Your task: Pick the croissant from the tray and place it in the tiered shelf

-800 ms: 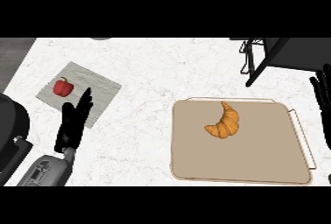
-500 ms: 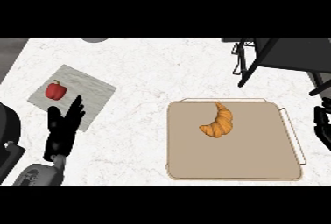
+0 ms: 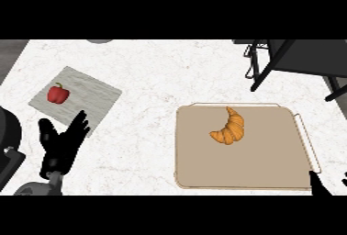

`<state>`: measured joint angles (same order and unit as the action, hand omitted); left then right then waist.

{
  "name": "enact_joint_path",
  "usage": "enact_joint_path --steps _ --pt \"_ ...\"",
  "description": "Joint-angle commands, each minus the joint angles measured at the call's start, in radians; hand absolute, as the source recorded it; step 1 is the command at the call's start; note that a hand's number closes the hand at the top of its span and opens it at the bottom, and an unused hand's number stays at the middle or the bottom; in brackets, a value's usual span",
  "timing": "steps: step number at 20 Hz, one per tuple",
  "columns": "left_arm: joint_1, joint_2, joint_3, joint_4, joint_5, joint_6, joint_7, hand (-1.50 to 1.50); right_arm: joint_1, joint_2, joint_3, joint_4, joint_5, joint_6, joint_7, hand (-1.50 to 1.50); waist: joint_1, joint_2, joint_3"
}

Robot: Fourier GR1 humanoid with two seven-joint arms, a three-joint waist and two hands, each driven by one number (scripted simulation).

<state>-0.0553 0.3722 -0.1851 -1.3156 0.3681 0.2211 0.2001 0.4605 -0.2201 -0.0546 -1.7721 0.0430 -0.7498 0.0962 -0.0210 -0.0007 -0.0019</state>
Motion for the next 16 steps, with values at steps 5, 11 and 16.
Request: enact_joint_path --steps 5,11,16 --pt "0.039 0.003 0.018 -0.032 0.020 -0.060 0.004 0.00 0.169 -0.053 0.228 -0.360 0.184 0.063 0.260 -1.50 0.021 0.001 -0.001" --pt "0.042 -0.003 0.019 -0.018 0.002 -0.077 -0.004 0.00 0.018 -0.122 0.280 -0.452 0.380 0.161 0.670 -1.50 0.040 0.006 -0.001" --pt "-0.037 -0.033 0.014 0.038 -0.017 -0.064 0.004 0.00 -0.170 -0.115 0.286 -0.473 0.553 0.271 1.056 -1.50 0.040 0.011 -0.003"
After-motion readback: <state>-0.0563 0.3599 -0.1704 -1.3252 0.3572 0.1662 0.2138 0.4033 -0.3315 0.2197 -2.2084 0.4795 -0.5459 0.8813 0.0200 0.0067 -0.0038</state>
